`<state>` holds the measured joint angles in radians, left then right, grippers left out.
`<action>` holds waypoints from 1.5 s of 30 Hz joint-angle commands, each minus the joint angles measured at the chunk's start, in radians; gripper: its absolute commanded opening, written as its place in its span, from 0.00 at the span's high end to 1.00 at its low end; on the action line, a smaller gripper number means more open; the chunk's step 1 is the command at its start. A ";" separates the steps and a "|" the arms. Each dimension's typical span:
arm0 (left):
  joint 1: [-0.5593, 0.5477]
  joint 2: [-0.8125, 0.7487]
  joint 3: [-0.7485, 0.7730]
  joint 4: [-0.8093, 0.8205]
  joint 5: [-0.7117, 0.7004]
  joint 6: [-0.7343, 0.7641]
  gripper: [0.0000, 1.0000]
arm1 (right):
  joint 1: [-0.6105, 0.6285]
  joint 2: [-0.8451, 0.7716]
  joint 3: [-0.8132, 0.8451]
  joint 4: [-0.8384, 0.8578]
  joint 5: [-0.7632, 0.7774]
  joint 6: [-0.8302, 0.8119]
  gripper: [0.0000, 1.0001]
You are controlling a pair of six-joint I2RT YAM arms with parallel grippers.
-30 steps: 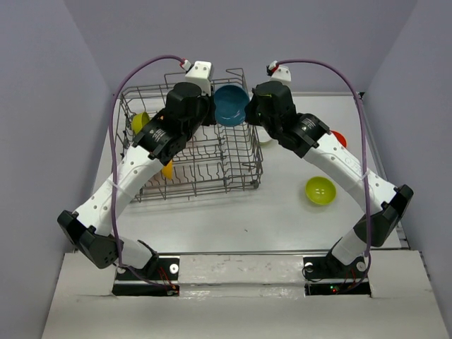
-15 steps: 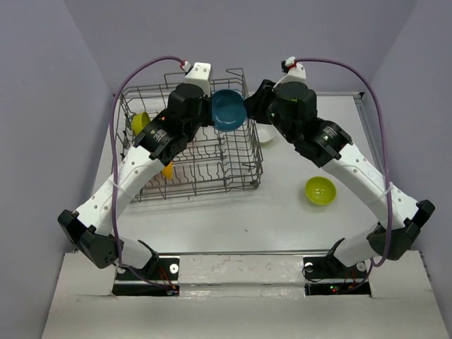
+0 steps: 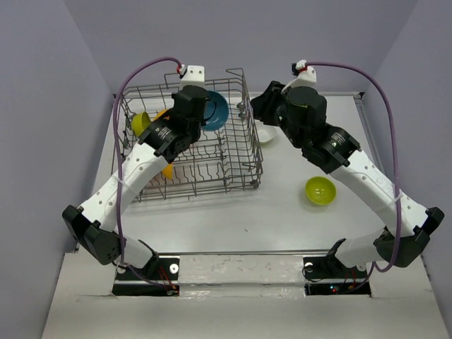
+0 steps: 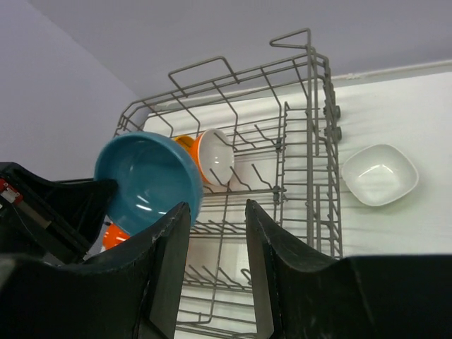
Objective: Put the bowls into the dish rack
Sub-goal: Move the dish rack to the center of the board.
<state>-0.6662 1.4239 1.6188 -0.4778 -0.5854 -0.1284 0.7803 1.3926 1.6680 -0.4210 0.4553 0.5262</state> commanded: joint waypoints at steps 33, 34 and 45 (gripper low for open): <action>-0.145 0.365 0.119 -0.653 -0.832 -0.341 1.00 | 0.007 -0.095 -0.091 -0.154 0.295 -0.057 0.55; -0.147 0.366 0.115 -0.651 -0.829 -0.346 1.00 | 0.007 -0.096 -0.094 -0.154 0.292 -0.057 0.55; -0.148 0.330 0.067 -0.650 -0.826 -0.344 1.00 | 0.007 -0.106 -0.128 -0.131 0.299 -0.074 0.55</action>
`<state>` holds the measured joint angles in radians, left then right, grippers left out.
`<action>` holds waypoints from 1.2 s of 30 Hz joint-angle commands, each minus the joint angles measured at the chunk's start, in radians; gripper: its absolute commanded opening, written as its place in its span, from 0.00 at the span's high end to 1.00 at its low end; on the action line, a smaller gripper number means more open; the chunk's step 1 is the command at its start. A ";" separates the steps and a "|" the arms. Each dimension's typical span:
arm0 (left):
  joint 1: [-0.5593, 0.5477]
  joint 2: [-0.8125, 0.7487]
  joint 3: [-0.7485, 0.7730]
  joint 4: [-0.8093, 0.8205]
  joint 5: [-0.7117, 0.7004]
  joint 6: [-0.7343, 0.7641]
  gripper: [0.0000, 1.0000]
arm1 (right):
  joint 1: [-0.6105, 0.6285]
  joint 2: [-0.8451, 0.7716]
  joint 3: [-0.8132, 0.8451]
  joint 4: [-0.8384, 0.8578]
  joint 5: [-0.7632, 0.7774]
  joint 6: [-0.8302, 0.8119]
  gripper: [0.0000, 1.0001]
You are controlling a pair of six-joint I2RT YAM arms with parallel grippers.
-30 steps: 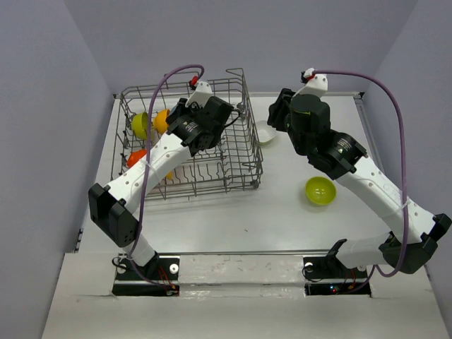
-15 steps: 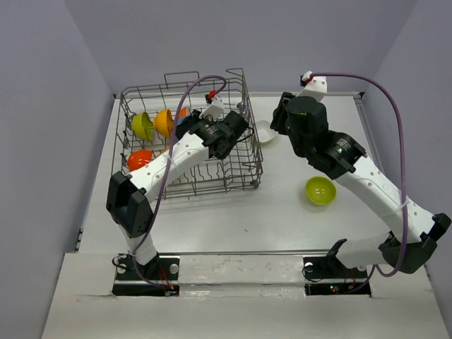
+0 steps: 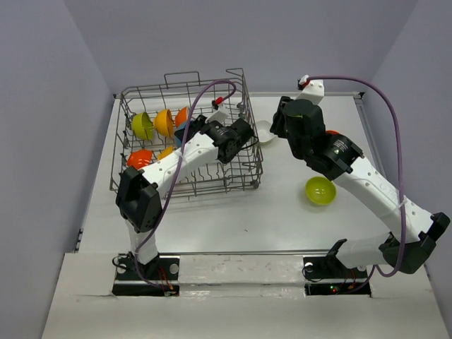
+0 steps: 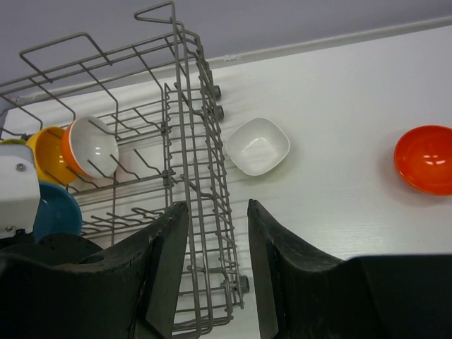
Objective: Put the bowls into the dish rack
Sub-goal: Move the dish rack to the center of the board.
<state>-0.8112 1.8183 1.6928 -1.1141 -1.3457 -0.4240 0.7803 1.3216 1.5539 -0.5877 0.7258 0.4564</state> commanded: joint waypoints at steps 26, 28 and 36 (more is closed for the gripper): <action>0.047 -0.159 -0.145 -0.015 -0.038 -0.059 1.00 | 0.007 0.048 -0.130 0.143 -0.184 0.018 0.55; 0.050 -0.162 -0.147 -0.015 -0.040 -0.061 1.00 | 0.007 0.051 -0.147 0.149 -0.201 0.022 0.55; 0.058 -0.160 -0.159 -0.016 -0.040 -0.059 1.00 | 0.007 0.061 -0.227 0.190 -0.272 0.051 0.57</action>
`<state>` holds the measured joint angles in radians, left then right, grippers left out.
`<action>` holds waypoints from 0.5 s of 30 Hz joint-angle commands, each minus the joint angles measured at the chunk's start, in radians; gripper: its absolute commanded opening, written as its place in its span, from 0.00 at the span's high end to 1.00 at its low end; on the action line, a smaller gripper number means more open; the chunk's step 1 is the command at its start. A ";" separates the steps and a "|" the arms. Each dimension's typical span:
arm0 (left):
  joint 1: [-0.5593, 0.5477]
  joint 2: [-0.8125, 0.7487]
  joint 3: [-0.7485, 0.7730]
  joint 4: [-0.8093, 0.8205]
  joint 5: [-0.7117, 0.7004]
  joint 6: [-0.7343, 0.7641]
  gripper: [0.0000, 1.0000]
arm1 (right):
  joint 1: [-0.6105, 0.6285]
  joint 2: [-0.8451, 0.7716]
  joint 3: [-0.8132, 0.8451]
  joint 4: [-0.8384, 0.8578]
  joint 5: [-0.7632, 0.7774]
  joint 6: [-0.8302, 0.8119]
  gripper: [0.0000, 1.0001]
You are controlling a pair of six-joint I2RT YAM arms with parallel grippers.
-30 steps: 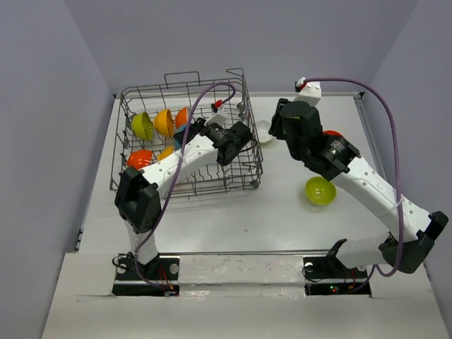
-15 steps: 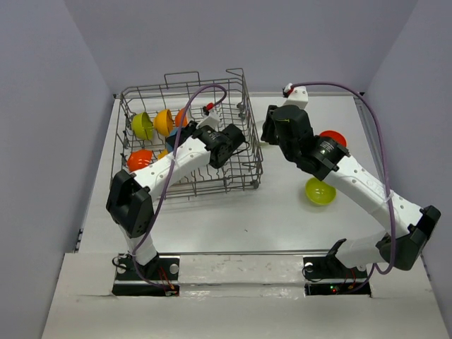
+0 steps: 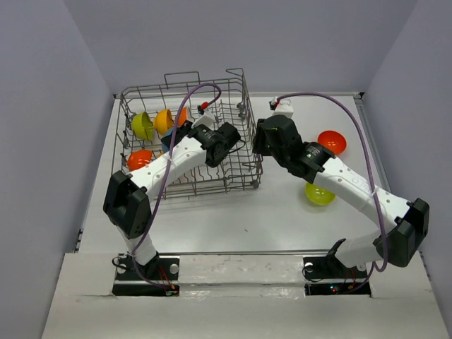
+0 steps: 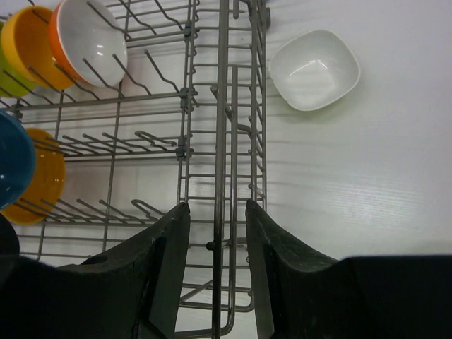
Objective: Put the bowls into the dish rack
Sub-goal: Move the dish rack to the center of the board.
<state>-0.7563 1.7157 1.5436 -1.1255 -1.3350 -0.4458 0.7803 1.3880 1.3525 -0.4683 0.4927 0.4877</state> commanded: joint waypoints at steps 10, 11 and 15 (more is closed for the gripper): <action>0.012 -0.057 -0.004 -0.003 -0.052 -0.036 1.00 | 0.007 -0.010 -0.065 0.082 -0.062 0.034 0.88; 0.012 -0.059 -0.004 -0.003 -0.052 -0.036 1.00 | 0.007 -0.015 -0.067 0.082 -0.066 0.037 0.95; 0.014 -0.057 -0.016 -0.003 -0.055 -0.037 1.00 | 0.007 -0.026 -0.078 0.082 -0.082 0.046 0.99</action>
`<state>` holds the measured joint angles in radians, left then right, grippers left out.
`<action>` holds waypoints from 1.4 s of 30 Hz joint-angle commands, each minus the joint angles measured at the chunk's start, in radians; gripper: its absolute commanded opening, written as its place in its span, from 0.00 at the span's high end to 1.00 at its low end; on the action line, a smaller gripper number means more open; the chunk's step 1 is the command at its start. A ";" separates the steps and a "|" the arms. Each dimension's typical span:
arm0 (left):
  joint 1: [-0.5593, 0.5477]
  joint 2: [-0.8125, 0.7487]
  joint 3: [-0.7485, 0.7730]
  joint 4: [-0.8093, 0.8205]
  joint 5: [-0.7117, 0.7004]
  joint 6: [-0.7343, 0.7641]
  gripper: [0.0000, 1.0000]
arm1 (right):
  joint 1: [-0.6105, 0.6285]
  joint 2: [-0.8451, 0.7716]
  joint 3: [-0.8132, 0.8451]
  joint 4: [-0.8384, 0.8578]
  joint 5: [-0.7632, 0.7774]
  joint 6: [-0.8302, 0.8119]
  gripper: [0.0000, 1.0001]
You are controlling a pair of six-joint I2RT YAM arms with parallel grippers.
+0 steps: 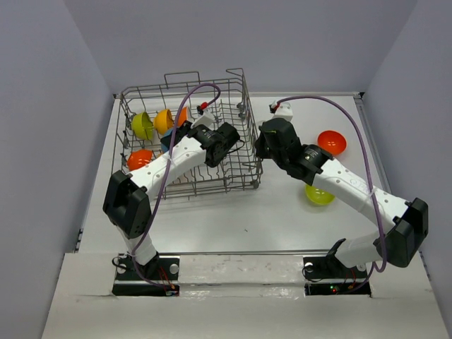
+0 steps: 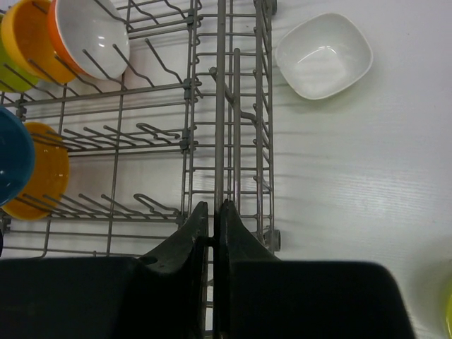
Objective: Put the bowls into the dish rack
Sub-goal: Move the dish rack to the center of the board.
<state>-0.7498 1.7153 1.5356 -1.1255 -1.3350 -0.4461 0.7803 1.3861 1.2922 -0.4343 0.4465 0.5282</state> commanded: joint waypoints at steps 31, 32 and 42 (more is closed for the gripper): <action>0.007 -0.128 -0.066 0.098 -0.058 0.072 1.00 | 0.148 -0.087 0.002 -0.026 0.020 0.075 0.99; 0.007 -0.129 -0.069 0.104 -0.058 0.076 1.00 | 0.148 -0.090 -0.002 -0.024 0.018 0.078 0.99; 0.007 -0.161 -0.101 0.148 -0.052 0.119 1.00 | 0.166 -0.130 -0.037 -0.037 0.021 0.096 0.99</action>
<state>-0.7444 1.6218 1.4391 -1.0092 -1.3384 -0.3355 0.9089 1.3293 1.2560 -0.4889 0.5117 0.6254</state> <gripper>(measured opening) 0.152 0.121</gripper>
